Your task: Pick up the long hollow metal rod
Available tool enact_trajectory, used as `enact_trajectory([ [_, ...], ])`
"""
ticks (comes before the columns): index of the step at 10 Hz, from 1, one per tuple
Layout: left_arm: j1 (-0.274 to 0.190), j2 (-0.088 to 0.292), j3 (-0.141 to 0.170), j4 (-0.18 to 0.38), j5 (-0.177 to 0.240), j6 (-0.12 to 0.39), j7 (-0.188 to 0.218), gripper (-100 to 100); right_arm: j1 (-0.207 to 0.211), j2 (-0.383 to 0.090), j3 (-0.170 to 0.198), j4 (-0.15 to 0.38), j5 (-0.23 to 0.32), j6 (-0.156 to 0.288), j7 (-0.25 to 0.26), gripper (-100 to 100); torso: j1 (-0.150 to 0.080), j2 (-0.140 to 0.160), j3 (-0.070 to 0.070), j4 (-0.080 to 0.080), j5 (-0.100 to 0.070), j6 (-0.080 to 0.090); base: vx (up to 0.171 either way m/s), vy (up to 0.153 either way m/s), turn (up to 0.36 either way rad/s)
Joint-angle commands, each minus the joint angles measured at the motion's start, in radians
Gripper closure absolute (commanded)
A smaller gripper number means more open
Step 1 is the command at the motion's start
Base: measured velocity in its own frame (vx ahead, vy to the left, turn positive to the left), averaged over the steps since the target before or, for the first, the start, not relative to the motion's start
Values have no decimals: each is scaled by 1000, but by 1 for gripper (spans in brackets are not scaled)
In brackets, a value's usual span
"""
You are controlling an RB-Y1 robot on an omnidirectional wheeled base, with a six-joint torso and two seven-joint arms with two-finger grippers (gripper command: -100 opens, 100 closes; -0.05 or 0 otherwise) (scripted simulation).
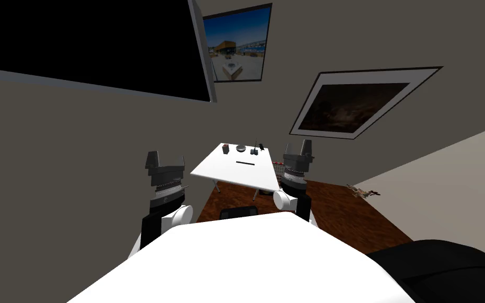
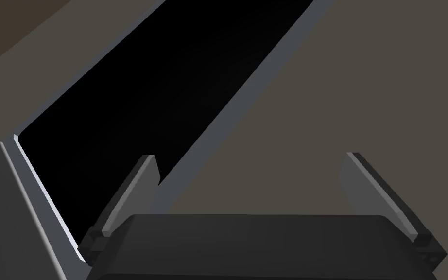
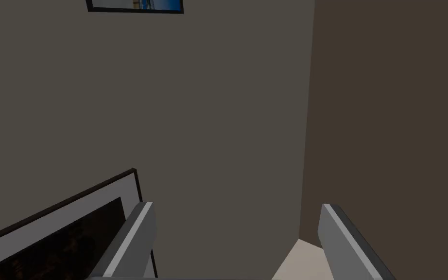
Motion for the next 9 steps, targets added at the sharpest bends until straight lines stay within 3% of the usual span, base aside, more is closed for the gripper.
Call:
enact_trajectory([
  [1, 0, 0, 0, 0, 0, 0, 0, 0, 12, -29, 4, 6, 7, -6, -2, -100, 0, 0, 0, 0, 0, 0, -61, 32, -28],
  [5, 0, 0, 0, 0, 0, 0, 0, 0, 75, -135, 26, 48, 48, -35, -13, -100, 4, 12, 7, 2, 1, 0, -156, 69, -23],
  [9, 0, 0, 0, 0, 0, 0, 0, 0, 158, -248, 66, 148, 112, -73, -28, -100, 6, 13, 7, 3, 1, 0, -179, 100, 69],
])
